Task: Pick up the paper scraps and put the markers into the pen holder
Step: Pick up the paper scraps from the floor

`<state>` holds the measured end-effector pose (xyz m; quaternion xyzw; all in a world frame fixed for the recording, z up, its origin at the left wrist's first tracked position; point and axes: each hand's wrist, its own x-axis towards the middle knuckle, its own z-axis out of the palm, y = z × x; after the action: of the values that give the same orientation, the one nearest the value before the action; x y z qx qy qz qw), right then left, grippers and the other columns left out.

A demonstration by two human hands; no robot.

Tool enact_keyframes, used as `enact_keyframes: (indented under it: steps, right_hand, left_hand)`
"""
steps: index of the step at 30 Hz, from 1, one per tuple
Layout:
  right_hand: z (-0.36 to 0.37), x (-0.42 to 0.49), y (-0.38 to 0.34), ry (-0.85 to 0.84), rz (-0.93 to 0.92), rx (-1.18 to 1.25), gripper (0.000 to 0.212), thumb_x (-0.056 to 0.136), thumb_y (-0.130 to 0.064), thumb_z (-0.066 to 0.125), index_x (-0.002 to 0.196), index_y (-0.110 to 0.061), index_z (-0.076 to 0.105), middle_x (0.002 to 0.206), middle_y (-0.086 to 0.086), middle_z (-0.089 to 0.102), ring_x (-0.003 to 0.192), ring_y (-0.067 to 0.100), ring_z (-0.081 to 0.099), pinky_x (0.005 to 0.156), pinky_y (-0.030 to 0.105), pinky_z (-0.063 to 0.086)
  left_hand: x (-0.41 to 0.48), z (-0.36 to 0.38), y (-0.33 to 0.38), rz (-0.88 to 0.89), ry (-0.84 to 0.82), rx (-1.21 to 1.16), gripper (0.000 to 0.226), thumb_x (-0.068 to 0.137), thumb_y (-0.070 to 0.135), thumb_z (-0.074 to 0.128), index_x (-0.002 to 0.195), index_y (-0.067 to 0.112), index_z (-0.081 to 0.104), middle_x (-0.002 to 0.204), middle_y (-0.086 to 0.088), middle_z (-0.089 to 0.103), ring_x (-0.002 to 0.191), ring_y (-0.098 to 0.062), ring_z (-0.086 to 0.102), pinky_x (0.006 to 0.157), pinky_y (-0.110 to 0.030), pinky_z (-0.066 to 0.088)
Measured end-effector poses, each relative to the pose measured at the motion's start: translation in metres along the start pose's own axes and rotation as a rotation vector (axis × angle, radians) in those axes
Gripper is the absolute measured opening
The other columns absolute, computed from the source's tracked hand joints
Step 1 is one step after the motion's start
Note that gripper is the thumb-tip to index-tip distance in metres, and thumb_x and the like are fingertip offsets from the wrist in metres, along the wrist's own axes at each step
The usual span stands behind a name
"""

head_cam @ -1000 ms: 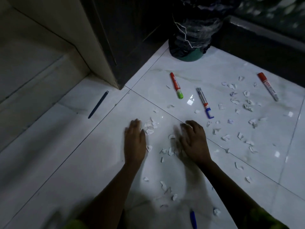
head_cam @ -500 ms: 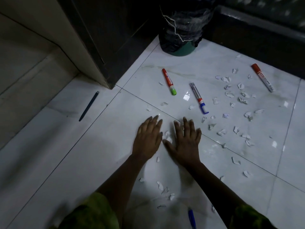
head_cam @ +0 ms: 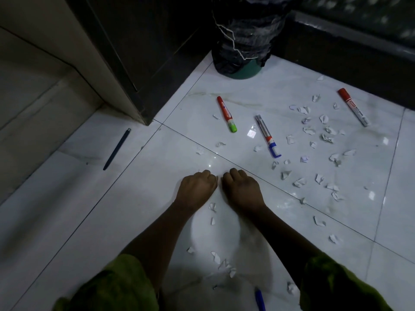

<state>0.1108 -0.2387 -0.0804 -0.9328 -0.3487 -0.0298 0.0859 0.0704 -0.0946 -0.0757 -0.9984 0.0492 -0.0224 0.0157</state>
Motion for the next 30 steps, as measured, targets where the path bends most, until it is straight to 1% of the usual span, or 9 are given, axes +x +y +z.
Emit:
enact_keyframes:
  steps: [4, 6, 10, 12, 14, 19, 23, 28, 30]
  right_hand:
    - [-0.010, 0.015, 0.000, -0.118, 0.042, 0.076, 0.010, 0.063, -0.009, 0.069, 0.062, -0.007, 0.059, 0.050, 0.007, 0.056, 0.035, 0.020, 0.051, 0.034, 0.019, 0.037]
    - [-0.026, 0.027, 0.000, -0.186, 0.204, 0.223, 0.008, 0.073, -0.004, 0.068, 0.069, -0.001, 0.062, 0.061, 0.013, 0.063, 0.050, 0.024, 0.061, 0.047, 0.023, 0.041]
    - [-0.067, 0.041, 0.001, -0.082, 0.662, 0.922, 0.038, 0.069, -0.006, 0.067, 0.045, -0.016, 0.040, 0.045, 0.005, 0.038, 0.041, 0.017, 0.036, 0.044, 0.020, 0.026]
    - [-0.091, 0.051, -0.001, 0.111, 0.909, 1.298, 0.040, 0.074, -0.009, 0.052, 0.045, -0.019, 0.026, 0.048, 0.004, 0.026, 0.044, 0.019, 0.025, 0.044, 0.022, 0.019]
    - [-0.113, 0.058, 0.004, 0.126, 1.038, 1.473, 0.040, 0.080, -0.004, 0.047, 0.047, -0.018, 0.029, 0.040, 0.000, 0.029, 0.032, 0.014, 0.025, 0.039, 0.014, 0.019]
    - [-0.182, 0.091, 0.017, 0.145, 1.080, 1.709, 0.033, 0.079, 0.001, 0.041, 0.053, -0.014, 0.028, 0.034, -0.002, 0.026, 0.025, 0.010, 0.017, 0.035, 0.010, 0.015]
    - [-0.212, 0.145, 0.036, 0.207, 1.073, 1.766, 0.037, 0.085, -0.002, 0.046, 0.052, -0.011, 0.034, 0.028, -0.002, 0.029, 0.022, 0.011, 0.019, 0.036, 0.009, 0.018]
    - [-0.222, 0.237, 0.066, 0.310, 1.007, 1.868, 0.030, 0.092, -0.011, 0.047, 0.063, -0.011, 0.041, 0.027, -0.001, 0.037, 0.019, 0.006, 0.024, 0.031, 0.006, 0.021]
    - [-0.229, 0.272, 0.076, 0.352, 0.975, 1.858, 0.030, 0.092, -0.012, 0.045, 0.063, -0.012, 0.041, 0.025, -0.003, 0.036, 0.018, 0.006, 0.024, 0.029, 0.005, 0.021]
  left_hand:
    - [0.010, -0.016, 0.001, -0.090, -0.168, -0.070, 0.030, 0.068, 0.021, 0.069, 0.042, 0.016, 0.054, 0.042, 0.000, 0.054, 0.033, -0.014, 0.052, 0.035, -0.016, 0.034]
    - [0.017, -0.033, 0.002, -0.176, -0.241, -0.216, 0.026, 0.085, 0.020, 0.057, 0.063, 0.008, 0.064, 0.063, -0.008, 0.065, 0.059, -0.022, 0.063, 0.053, -0.025, 0.044]
    - [0.043, -0.079, 0.003, -0.418, -0.277, -0.654, 0.034, 0.093, 0.018, 0.044, 0.083, -0.008, 0.063, 0.088, -0.026, 0.067, 0.086, -0.037, 0.062, 0.071, -0.034, 0.045]
    - [0.059, -0.106, -0.001, -0.512, -0.298, -0.824, 0.031, 0.091, 0.016, 0.048, 0.072, -0.006, 0.060, 0.076, -0.025, 0.064, 0.076, -0.037, 0.061, 0.065, -0.032, 0.047]
    - [0.072, -0.133, -0.006, -0.597, -0.361, -0.979, 0.032, 0.090, 0.016, 0.050, 0.059, 0.008, 0.049, 0.059, -0.011, 0.050, 0.052, -0.025, 0.048, 0.049, -0.024, 0.036]
    - [0.110, -0.207, -0.024, -0.670, -0.388, -1.242, 0.032, 0.090, 0.017, 0.054, 0.060, 0.013, 0.045, 0.055, -0.006, 0.042, 0.044, -0.013, 0.028, 0.042, -0.019, 0.021]
    - [0.166, -0.243, -0.037, -0.657, -0.307, -1.423, 0.031, 0.088, 0.012, 0.054, 0.059, 0.013, 0.040, 0.032, 0.002, 0.035, 0.025, -0.007, 0.020, 0.036, -0.009, 0.014]
    - [0.245, -0.258, -0.052, -0.724, -0.148, -1.673, 0.036, 0.089, 0.013, 0.053, 0.055, 0.013, 0.042, 0.050, -0.003, 0.039, 0.017, -0.008, 0.028, 0.031, -0.005, 0.022]
    - [0.271, -0.262, -0.055, -0.759, -0.100, -1.820, 0.037, 0.092, 0.012, 0.048, 0.056, 0.010, 0.040, 0.043, -0.003, 0.042, 0.014, -0.010, 0.032, 0.027, -0.006, 0.029]
